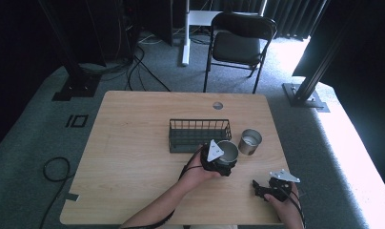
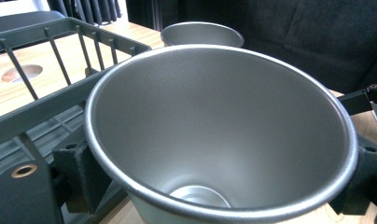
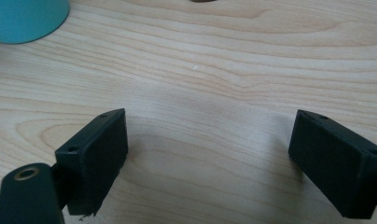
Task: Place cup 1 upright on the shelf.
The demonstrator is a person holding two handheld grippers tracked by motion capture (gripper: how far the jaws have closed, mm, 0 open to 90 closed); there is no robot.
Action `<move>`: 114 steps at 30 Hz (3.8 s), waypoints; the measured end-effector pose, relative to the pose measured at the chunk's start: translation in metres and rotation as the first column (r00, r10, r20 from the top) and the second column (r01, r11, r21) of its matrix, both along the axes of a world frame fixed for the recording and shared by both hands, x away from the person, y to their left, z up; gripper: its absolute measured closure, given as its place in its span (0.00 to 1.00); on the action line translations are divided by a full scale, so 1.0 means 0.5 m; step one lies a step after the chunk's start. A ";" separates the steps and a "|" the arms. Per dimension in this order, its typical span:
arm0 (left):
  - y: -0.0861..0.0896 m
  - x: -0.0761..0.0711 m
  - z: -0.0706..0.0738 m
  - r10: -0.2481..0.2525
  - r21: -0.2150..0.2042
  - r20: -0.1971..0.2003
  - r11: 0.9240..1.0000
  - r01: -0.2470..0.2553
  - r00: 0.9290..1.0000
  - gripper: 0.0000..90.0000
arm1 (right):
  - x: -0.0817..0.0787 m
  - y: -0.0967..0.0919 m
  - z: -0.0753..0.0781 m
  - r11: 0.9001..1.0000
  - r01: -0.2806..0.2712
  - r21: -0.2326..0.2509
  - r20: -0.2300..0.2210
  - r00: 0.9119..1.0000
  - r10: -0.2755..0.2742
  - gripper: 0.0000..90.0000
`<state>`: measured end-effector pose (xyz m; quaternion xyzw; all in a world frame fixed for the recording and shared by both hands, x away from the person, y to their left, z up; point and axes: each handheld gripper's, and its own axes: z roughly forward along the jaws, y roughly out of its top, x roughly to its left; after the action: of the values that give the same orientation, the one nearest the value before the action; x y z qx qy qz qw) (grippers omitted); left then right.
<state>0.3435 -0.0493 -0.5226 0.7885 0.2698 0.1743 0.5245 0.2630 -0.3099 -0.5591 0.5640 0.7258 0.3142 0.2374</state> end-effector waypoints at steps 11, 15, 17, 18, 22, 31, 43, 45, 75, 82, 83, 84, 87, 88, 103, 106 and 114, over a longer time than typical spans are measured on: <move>-0.012 -0.003 0.000 0.011 0.009 0.020 1.000 -0.011 1.000 0.16 | 0.000 0.000 0.000 1.000 -0.002 -0.002 0.002 1.000 0.002 0.13; -0.011 -0.010 0.004 -0.011 0.026 0.020 1.000 0.011 1.000 0.16 | 0.000 0.000 0.000 1.000 -0.002 -0.002 0.002 1.000 0.002 0.13; -0.009 -0.014 0.008 -0.019 0.028 0.021 0.999 0.019 1.000 0.16 | 0.000 0.000 0.000 1.000 -0.002 -0.002 0.001 1.000 0.002 0.13; -0.009 -0.015 0.010 -0.025 0.030 0.021 0.999 0.025 0.999 0.16 | 0.000 0.000 0.000 1.000 -0.002 -0.002 0.001 1.000 0.002 0.13; -0.005 -0.021 0.021 -0.039 0.020 0.015 0.999 0.038 0.999 0.16 | 0.000 0.000 0.000 1.000 -0.002 -0.002 0.001 1.000 0.002 0.13; 0.013 -0.029 0.051 -0.050 -0.011 -0.013 0.999 0.050 0.999 0.16 | 0.000 0.000 0.000 1.000 -0.002 -0.002 0.001 1.000 0.002 0.13; 0.051 -0.029 0.111 -0.030 -0.022 0.027 0.999 0.031 0.999 0.16 | 0.000 0.000 0.000 1.000 -0.002 -0.002 0.001 1.000 0.002 0.13; 0.057 -0.029 0.121 -0.021 -0.037 0.031 0.999 0.022 0.999 0.16 | 0.000 0.000 0.000 1.000 -0.001 -0.003 0.001 1.000 0.001 0.13; 0.191 0.041 0.226 0.168 -0.103 0.088 0.982 -0.158 0.982 0.16 | 0.000 0.000 0.000 1.000 -0.001 -0.002 0.001 1.000 0.001 0.13; 0.219 0.067 0.228 0.229 -0.121 0.081 0.968 -0.219 0.970 0.16 | 0.000 0.000 0.000 1.000 -0.001 -0.002 0.001 1.000 0.001 0.13; 0.223 0.072 0.226 0.240 -0.122 0.078 0.966 -0.229 0.968 0.16 | 0.000 0.000 0.000 1.000 -0.001 -0.002 0.002 1.000 0.001 0.13; 0.225 0.076 0.224 0.254 -0.130 0.071 0.961 -0.244 0.965 0.16 | 0.000 0.000 0.000 1.000 -0.001 -0.002 0.002 1.000 0.001 0.13; 0.233 0.089 0.214 0.290 -0.138 0.062 0.950 -0.280 0.955 0.16 | 0.000 0.000 0.000 1.000 0.000 -0.001 0.001 1.000 0.000 0.13; 0.236 0.093 0.211 0.299 -0.137 0.058 0.947 -0.289 0.952 0.16 | 0.000 0.000 0.000 1.000 0.000 -0.001 0.001 1.000 0.000 0.13; 0.251 0.139 0.139 0.371 -0.109 0.021 0.924 -0.367 0.928 0.16 | 0.000 0.000 0.000 1.000 -0.002 -0.002 0.000 1.000 0.002 0.13; 0.248 0.143 0.124 0.377 -0.102 0.011 0.922 -0.374 0.926 0.16 | 0.000 0.000 0.000 1.000 -0.002 -0.002 0.000 1.000 0.002 0.13; 0.246 0.142 0.101 0.374 -0.086 0.000 0.924 -0.372 0.927 0.16 | 0.000 0.000 0.000 1.000 -0.002 -0.002 0.001 1.000 0.002 0.13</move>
<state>0.4144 0.0737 -0.4722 0.6985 0.4177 0.2658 0.5168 0.2630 -0.3100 -0.5591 0.5630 0.7265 0.3140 0.2378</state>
